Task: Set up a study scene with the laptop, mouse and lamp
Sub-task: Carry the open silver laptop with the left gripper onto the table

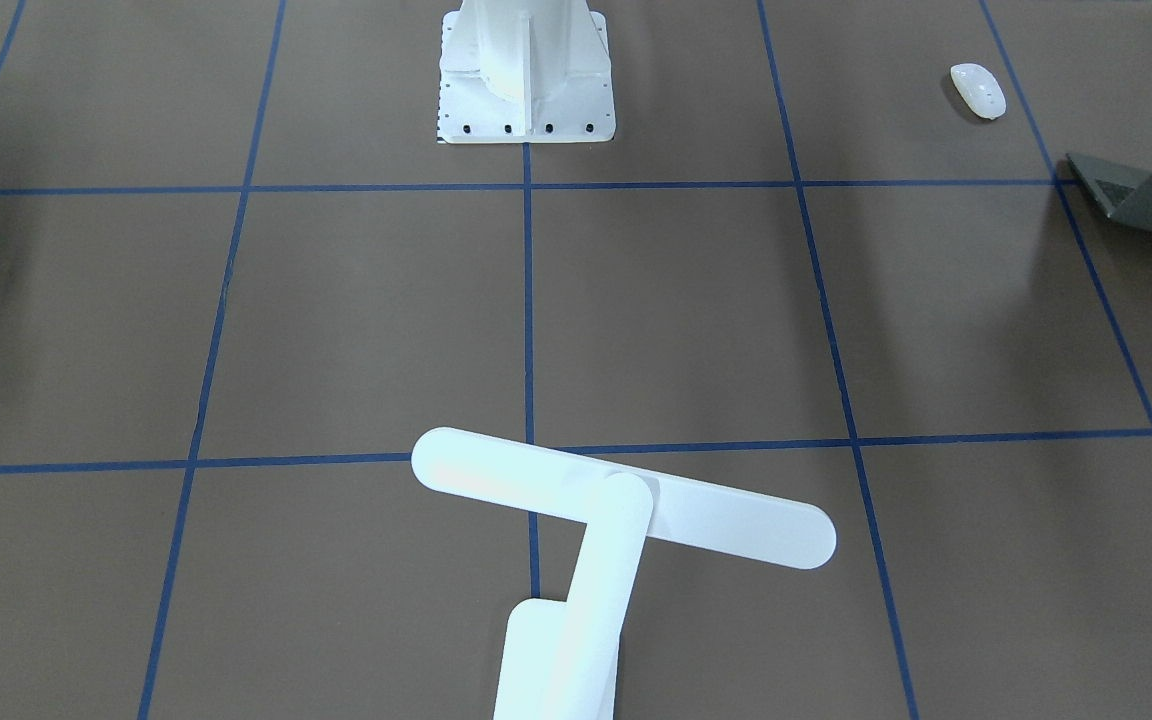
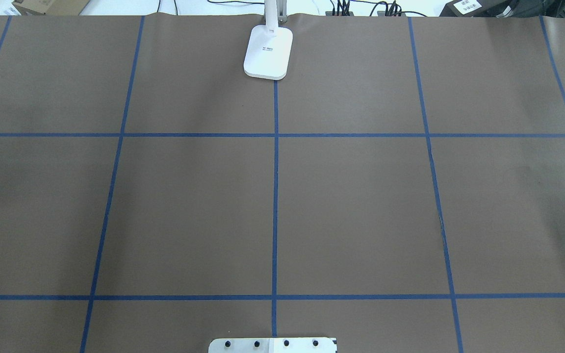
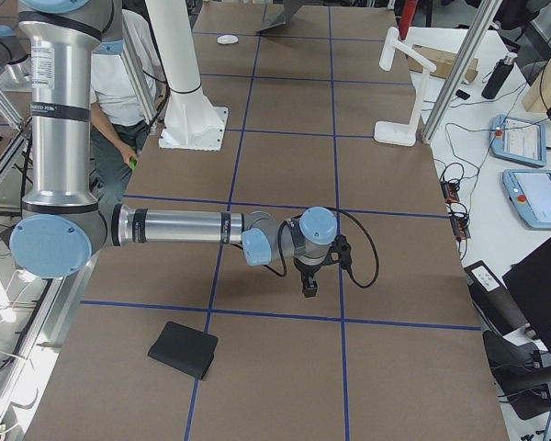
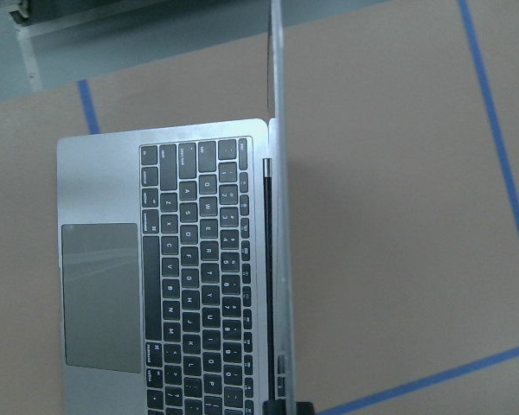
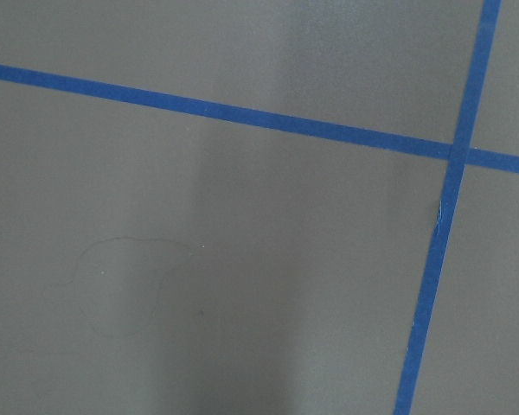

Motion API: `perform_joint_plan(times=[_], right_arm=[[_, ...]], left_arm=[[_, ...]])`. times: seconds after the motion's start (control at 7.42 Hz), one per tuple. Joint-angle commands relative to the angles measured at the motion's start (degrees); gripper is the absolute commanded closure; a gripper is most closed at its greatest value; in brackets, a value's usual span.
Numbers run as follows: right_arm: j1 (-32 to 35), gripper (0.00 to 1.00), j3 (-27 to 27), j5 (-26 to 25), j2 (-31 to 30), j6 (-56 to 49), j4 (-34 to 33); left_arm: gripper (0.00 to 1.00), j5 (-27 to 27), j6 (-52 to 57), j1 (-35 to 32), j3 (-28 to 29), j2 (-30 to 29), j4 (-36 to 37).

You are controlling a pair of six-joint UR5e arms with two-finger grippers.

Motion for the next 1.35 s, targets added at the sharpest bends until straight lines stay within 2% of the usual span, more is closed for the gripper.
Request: perform_joint_plan(times=[0.0, 0.13, 0.27, 0.54, 0.67, 0.94, 1.08, 1.21], right_arm=[[0.00, 0.01, -0.13, 0.89, 0.03, 0.03, 0.00], [0.00, 0.01, 0.22, 0.89, 0.03, 0.03, 0.00], [0.00, 0.01, 0.31, 0.80, 0.55, 0.12, 0.00], [0.00, 0.01, -0.57, 0.63, 1.61, 0.20, -0.09], [0.00, 0.01, -0.65, 0.54, 1.61, 0.47, -0.09], [0.08, 0.01, -1.44, 0.36, 1.78, 0.56, -0.09], [0.08, 0.01, -2.40, 0.36, 2.31, 0.64, 0.00], [0.00, 0.01, -3.11, 0.36, 2.75, 0.56, -0.09]], left_arm=[[1.00, -2.63, -14.15, 9.79, -4.38, -9.45, 0.07], [1.00, -2.55, -24.54, 16.20, -7.63, -13.24, 0.16], [1.00, -2.46, -36.30, 20.97, -8.27, -18.93, 0.16], [1.00, 2.43, -60.81, 35.10, -10.30, -29.83, 0.34], [1.00, 4.12, -68.68, 40.73, -10.39, -34.85, 2.08], [1.00, 10.08, -78.74, 49.62, -9.52, -46.44, 10.57], [1.00, 13.07, -82.96, 53.24, -7.25, -50.94, 11.84], [1.00, 14.92, -84.22, 55.62, -1.74, -56.20, 11.76]])
